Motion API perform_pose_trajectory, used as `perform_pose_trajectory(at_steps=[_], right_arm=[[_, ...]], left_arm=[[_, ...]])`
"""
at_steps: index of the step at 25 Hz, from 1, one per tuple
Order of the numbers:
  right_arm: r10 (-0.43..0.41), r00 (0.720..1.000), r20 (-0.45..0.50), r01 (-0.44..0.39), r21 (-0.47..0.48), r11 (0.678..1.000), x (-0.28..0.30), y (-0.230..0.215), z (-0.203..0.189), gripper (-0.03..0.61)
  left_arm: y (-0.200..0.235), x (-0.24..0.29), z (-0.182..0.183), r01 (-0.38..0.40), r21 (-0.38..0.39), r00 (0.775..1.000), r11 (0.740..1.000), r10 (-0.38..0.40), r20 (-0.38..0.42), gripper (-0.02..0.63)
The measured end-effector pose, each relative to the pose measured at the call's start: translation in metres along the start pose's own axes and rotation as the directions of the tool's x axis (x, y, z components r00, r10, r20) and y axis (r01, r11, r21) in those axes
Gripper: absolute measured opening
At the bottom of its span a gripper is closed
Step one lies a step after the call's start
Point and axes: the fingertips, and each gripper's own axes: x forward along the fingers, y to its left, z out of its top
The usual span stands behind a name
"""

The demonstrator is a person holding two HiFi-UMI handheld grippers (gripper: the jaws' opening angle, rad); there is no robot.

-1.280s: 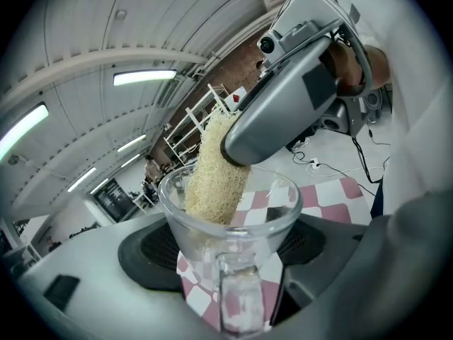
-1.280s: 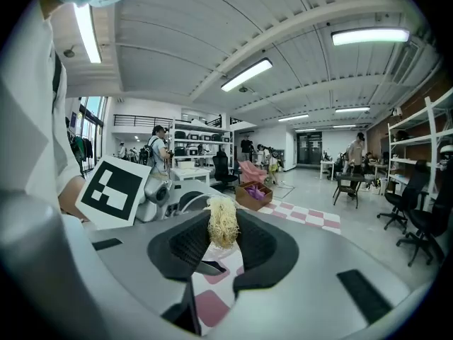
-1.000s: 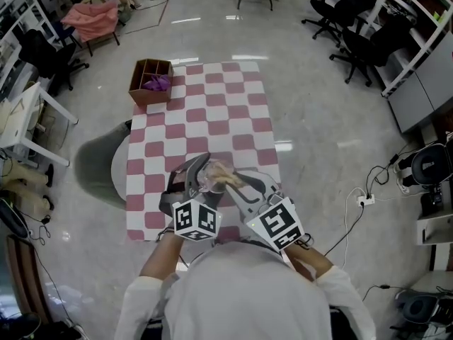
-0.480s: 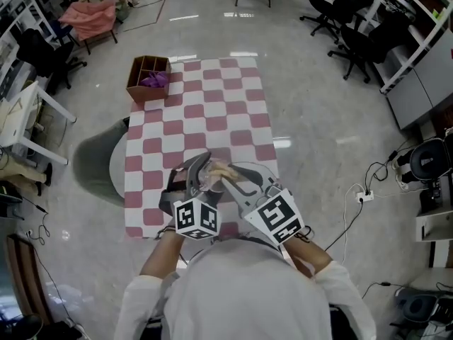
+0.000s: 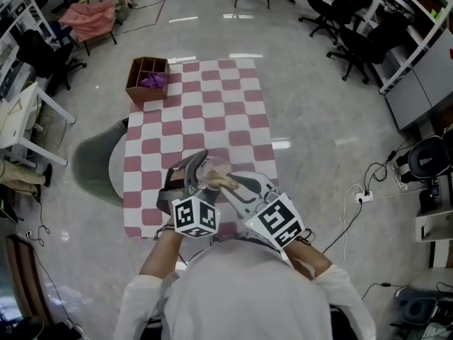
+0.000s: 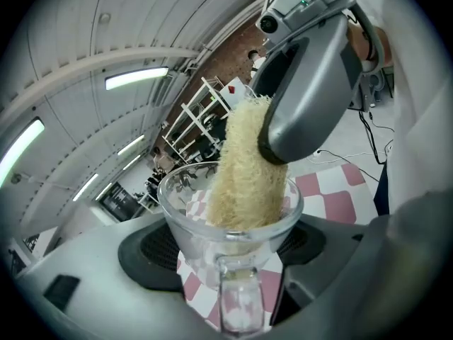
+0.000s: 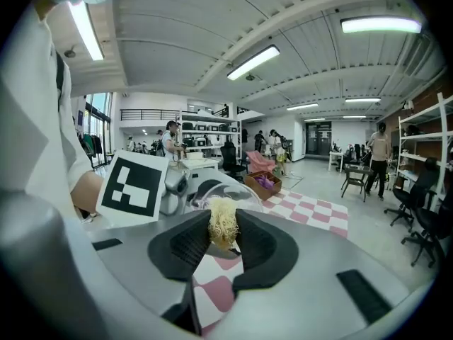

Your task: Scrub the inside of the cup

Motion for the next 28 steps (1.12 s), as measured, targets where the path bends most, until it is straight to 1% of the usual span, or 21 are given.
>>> perform_pose_trajectory(at_steps=[3,7,9,11,13,16,19,21,23,26,28], right_arm=[[-0.03,0.999,0.031,0.03,0.003,1.0,0.0,-0.007,0.008,0.114],[-0.07,0.997,0.012,0.07,-0.002,0.998,0.0,-0.023,0.007,0.114],[-0.077,0.997,-0.017,0.077,-0.005,0.997,0.001,-0.026,-0.001,0.114],[-0.071,0.996,-0.051,0.071,-0.011,0.997,0.001,-0.024,-0.009,0.114],[-0.047,0.997,-0.066,0.046,-0.008,0.999,0.002,-0.018,-0.013,0.114],[-0.004,0.998,-0.063,0.005,0.014,1.0,0.004,-0.006,-0.015,0.114],[0.017,0.999,-0.033,-0.016,0.004,1.0,0.006,0.002,-0.006,0.114],[0.002,1.0,-0.007,-0.002,-0.015,1.0,0.007,-0.002,0.004,0.114],[-0.031,1.0,0.006,0.031,-0.022,0.999,0.007,-0.014,0.009,0.114],[-0.054,0.999,-0.006,0.054,0.002,0.999,0.006,-0.028,0.004,0.114],[-0.056,0.998,-0.009,0.057,0.024,0.998,0.005,-0.031,-0.004,0.114]], left_arm=[[-0.008,0.001,0.003,0.018,0.01,1.0,1.0,-0.018,0.005,0.379],[-0.009,0.0,0.004,0.02,0.017,1.0,1.0,-0.02,0.006,0.379],[-0.006,0.0,0.002,0.015,0.025,1.0,1.0,-0.015,0.001,0.379],[-0.003,0.002,0.0,0.012,0.025,1.0,1.0,-0.011,-0.005,0.379],[-0.001,0.003,-0.004,0.01,0.023,1.0,1.0,-0.01,-0.014,0.379],[-0.002,0.006,-0.007,0.015,0.019,1.0,1.0,-0.014,-0.022,0.379],[-0.006,0.008,-0.007,0.023,0.025,0.999,0.999,-0.023,-0.024,0.379],[-0.01,0.008,-0.006,0.032,0.031,0.999,0.999,-0.032,-0.025,0.379],[-0.014,0.009,-0.005,0.04,0.03,0.999,0.999,-0.039,-0.02,0.379],[-0.014,0.008,-0.004,0.034,0.015,0.999,0.999,-0.034,-0.012,0.379],[-0.008,0.009,-0.006,0.023,-0.009,1.0,1.0,-0.023,-0.009,0.379]])
